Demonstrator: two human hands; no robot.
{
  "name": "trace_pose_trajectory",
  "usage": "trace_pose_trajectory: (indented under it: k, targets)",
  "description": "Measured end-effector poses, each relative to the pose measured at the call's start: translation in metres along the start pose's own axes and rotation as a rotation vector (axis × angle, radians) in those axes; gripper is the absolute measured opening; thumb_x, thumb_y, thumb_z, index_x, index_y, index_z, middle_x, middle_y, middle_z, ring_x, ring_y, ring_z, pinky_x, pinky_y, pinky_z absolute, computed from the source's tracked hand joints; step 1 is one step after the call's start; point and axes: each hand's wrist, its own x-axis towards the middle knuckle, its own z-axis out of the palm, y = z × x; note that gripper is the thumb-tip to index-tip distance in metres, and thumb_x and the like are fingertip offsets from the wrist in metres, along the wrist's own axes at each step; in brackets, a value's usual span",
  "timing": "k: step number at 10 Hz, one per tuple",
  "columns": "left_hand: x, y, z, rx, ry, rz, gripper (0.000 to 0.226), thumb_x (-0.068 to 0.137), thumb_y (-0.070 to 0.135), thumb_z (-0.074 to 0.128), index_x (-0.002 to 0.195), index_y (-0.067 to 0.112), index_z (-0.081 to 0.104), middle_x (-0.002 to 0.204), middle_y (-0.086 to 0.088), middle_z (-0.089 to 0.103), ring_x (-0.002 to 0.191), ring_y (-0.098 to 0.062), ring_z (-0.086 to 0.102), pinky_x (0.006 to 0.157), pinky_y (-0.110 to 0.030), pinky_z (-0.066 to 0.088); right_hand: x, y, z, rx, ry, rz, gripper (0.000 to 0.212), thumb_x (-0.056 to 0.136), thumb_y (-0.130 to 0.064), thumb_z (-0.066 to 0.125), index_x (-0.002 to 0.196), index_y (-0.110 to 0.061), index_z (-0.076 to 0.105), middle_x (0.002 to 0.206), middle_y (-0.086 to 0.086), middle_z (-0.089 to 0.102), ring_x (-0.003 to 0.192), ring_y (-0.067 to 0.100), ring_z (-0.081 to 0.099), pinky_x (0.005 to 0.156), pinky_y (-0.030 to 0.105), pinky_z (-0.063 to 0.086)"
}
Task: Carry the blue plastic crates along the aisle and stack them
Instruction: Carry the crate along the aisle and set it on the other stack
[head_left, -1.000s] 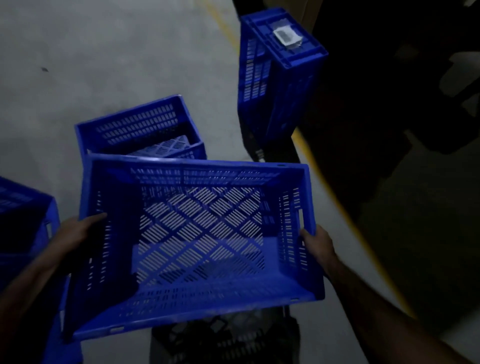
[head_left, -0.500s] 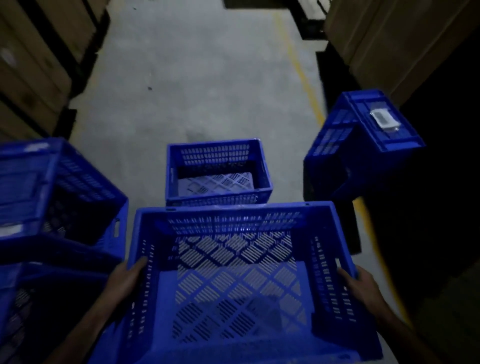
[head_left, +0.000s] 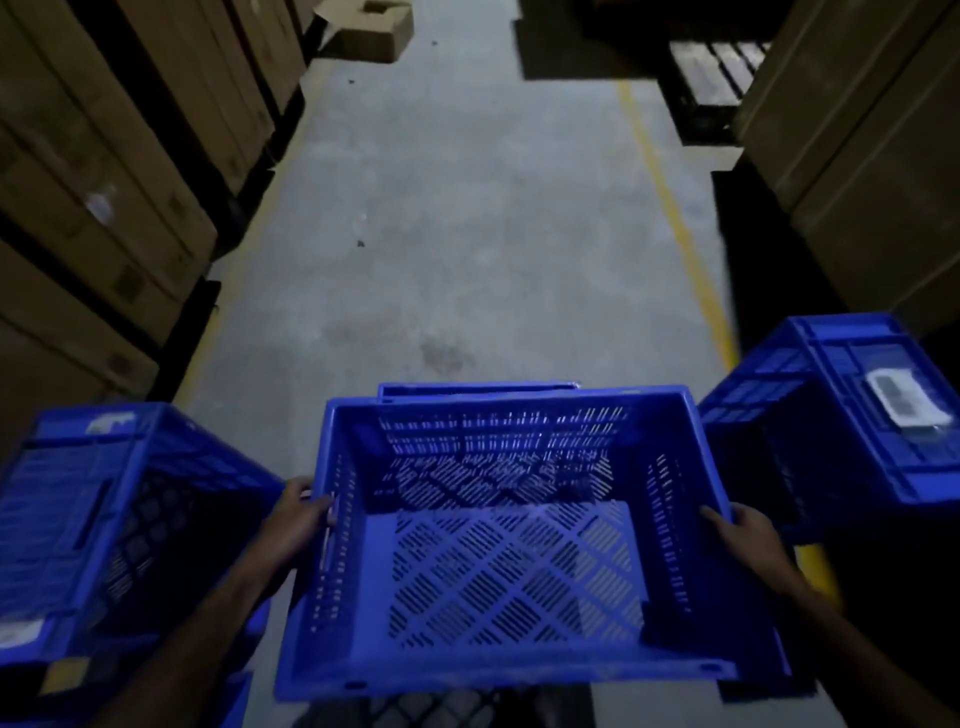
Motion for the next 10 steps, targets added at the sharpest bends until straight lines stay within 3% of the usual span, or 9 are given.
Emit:
trace_pose_trajectory:
  k: [1,2,3,4,6,7,8,9,10]
  targets:
    - [0.056,0.033,0.021,-0.008,-0.045,-0.082,0.024,0.09,0.03,0.057,0.114,0.028,0.056,0.102,0.002,0.066,0.089,-0.018,0.063,0.063,-0.033,0.049,0.076,-0.026,0.022,-0.016,-0.028,-0.012,0.016,0.093,-0.024,0.054,0.093,-0.008,0.056,0.092,0.016,0.063,0.081,0.036,0.062,0.085,0.053,0.051]
    - [0.117,0.048,0.034,0.029,-0.076,-0.096,0.03,0.09,0.031,0.055,0.12,0.027,0.06,0.117,-0.002,0.068,0.106,-0.023,0.064,0.072,-0.039,0.054,0.135,-0.049,0.046,-0.066,-0.005,-0.01,0.021,0.094,-0.025,0.052,0.083,-0.007,0.053,0.092,0.019,0.061,0.08,0.034,0.06,0.075,0.042,0.049]
    - [0.164,0.059,0.039,-0.003,-0.054,-0.09,0.036,0.095,0.022,0.05,0.129,0.014,0.057,0.126,-0.011,0.063,0.112,-0.029,0.061,0.071,-0.033,0.052,0.182,-0.067,0.069,-0.089,-0.001,-0.012,0.021,0.094,-0.023,0.051,0.092,-0.002,0.054,0.095,0.021,0.061,0.08,0.032,0.058,0.072,0.037,0.044]
    - [0.206,0.06,0.041,0.002,-0.02,-0.116,0.039,0.091,0.027,0.052,0.126,0.012,0.06,0.126,-0.013,0.064,0.112,-0.03,0.062,0.073,-0.033,0.054,0.215,-0.075,0.09,-0.093,-0.027,-0.008,0.026,0.093,-0.017,0.049,0.108,0.004,0.056,0.099,0.022,0.061,0.085,0.036,0.061,0.076,0.041,0.047]
    - [0.289,0.02,0.04,0.047,-0.031,-0.119,0.04,0.081,0.036,0.058,0.117,0.019,0.065,0.12,-0.01,0.069,0.109,-0.029,0.065,0.09,-0.049,0.055,0.244,-0.073,0.121,0.033,-0.045,0.104,0.025,0.089,-0.009,0.049,0.109,0.002,0.06,0.086,0.016,0.064,0.066,0.029,0.061,0.075,0.044,0.055]
    - [0.275,0.043,0.05,0.057,-0.028,-0.112,0.039,0.087,0.028,0.055,0.122,0.014,0.063,0.122,-0.012,0.067,0.111,-0.032,0.063,0.092,-0.048,0.052,0.246,-0.076,0.125,0.035,-0.044,0.11,0.017,0.091,-0.009,0.048,0.103,-0.004,0.057,0.072,0.008,0.061,0.059,0.024,0.058,0.056,0.032,0.052]
    - [0.267,0.056,0.054,0.047,-0.04,-0.106,0.037,0.09,0.022,0.053,0.125,0.01,0.061,0.118,-0.013,0.067,0.11,-0.032,0.061,0.093,-0.048,0.05,0.245,-0.078,0.125,0.035,-0.035,0.105,0.012,0.092,-0.008,0.048,0.101,-0.007,0.055,0.073,0.007,0.059,0.058,0.019,0.056,0.051,0.029,0.049]
    - [0.251,0.072,0.06,0.0,-0.03,-0.133,0.025,0.092,0.017,0.049,0.11,0.017,0.066,0.095,-0.003,0.069,0.089,-0.021,0.064,0.079,-0.039,0.051,0.241,-0.073,0.126,0.001,-0.036,0.141,0.011,0.092,-0.012,0.049,0.098,-0.005,0.054,0.073,0.008,0.059,0.06,0.02,0.056,0.065,0.034,0.047]
    - [0.245,0.075,0.067,-0.052,-0.028,-0.14,0.024,0.092,0.014,0.047,0.105,0.02,0.066,0.087,0.0,0.069,0.076,-0.015,0.062,0.065,-0.03,0.047,0.238,-0.072,0.128,-0.06,-0.033,0.148,0.011,0.093,-0.015,0.048,0.097,-0.005,0.051,0.086,0.014,0.058,0.06,0.018,0.053,0.06,0.029,0.042]
